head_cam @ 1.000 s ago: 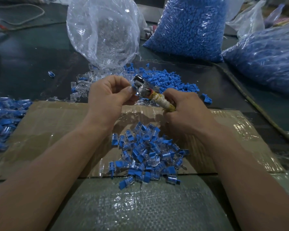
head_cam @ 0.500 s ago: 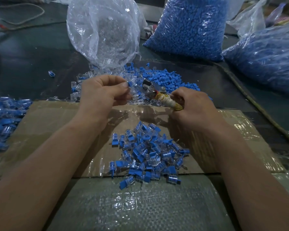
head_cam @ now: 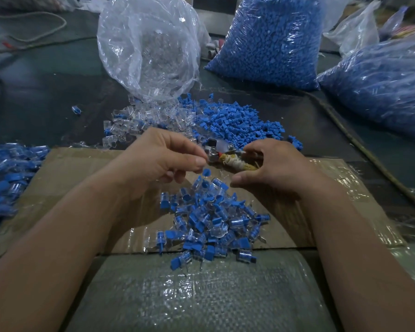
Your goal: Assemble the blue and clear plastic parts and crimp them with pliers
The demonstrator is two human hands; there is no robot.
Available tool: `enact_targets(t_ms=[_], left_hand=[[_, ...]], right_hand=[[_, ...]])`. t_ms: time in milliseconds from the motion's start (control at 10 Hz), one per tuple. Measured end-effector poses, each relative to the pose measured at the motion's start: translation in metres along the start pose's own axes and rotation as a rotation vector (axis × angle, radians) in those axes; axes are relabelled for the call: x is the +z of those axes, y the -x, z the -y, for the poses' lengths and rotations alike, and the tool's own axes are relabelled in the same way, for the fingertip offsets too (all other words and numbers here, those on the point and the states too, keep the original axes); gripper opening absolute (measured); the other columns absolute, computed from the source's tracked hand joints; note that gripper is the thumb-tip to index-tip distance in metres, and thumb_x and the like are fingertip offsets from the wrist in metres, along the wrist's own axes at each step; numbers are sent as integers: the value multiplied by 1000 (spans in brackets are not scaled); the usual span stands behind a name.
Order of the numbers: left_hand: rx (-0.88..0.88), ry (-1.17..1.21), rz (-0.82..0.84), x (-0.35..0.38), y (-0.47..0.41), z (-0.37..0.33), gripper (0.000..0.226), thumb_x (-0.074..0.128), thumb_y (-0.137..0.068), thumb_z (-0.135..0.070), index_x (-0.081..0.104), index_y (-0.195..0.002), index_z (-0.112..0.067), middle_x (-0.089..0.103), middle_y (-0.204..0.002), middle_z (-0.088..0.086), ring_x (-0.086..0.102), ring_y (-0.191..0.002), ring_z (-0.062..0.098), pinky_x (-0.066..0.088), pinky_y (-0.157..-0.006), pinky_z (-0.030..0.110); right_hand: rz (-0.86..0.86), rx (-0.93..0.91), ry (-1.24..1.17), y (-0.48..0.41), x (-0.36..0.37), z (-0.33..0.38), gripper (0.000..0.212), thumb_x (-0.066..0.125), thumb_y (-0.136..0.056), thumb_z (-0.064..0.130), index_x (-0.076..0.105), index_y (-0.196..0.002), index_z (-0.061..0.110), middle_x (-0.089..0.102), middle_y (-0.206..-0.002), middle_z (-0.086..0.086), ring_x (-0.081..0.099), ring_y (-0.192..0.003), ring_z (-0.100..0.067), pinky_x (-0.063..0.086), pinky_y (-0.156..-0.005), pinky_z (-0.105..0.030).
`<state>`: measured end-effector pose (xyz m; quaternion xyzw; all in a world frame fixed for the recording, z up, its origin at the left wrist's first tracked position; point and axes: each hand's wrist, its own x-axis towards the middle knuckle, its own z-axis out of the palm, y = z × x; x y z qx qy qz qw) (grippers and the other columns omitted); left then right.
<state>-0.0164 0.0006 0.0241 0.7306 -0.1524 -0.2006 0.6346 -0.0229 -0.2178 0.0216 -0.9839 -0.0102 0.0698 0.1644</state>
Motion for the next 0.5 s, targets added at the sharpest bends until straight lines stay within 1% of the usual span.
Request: enact_targets(t_ms=[100, 200, 300, 400, 500], left_hand=[[-15, -37, 58, -1, 2, 1, 16, 71, -55, -18, 73, -68, -10, 66, -57, 2, 47, -40, 5, 36, -37, 12], [-27, -82, 73, -3, 2, 2, 17, 71, -55, -21, 73, -68, -10, 66, -57, 3, 50, -45, 6, 39, -41, 13], [-15, -151, 102, -6, 4, 4, 15, 72, -55, -25, 73, -65, -14, 64, -55, 2, 50, -46, 7, 38, -41, 12], [2, -168, 78, -6, 7, 2, 23, 73, -49, -35, 74, -63, -17, 59, -49, 0, 44, -45, 8, 32, -40, 13], [21, -98, 21, -11, 9, -1, 31, 71, -47, -44, 74, -63, -17, 51, -42, -1, 33, -37, 3, 26, -37, 11]], right_hand=[[-15, -13, -12, 3, -1, -2, 85, 62, -62, 67, 47, -132, 22, 51, -131, 2, 47, -112, -16, 35, -84, -27], [-55, -29, -27, 5, -3, -3, 68, 59, -73, 61, 51, -128, 22, 54, -126, 2, 50, -110, -16, 39, -87, -30], [-140, -74, -41, 7, -4, -4, 58, 61, -77, 54, 55, -124, 21, 57, -124, 3, 50, -110, -15, 36, -84, -27], [-206, -98, -62, 12, -7, 0, 50, 63, -80, 47, 57, -122, 21, 57, -126, 4, 49, -114, -14, 33, -87, -25], [-258, -120, -125, 19, -10, 1, 41, 63, -82, 43, 60, -118, 23, 60, -119, 8, 52, -105, -7, 32, -83, -20]])
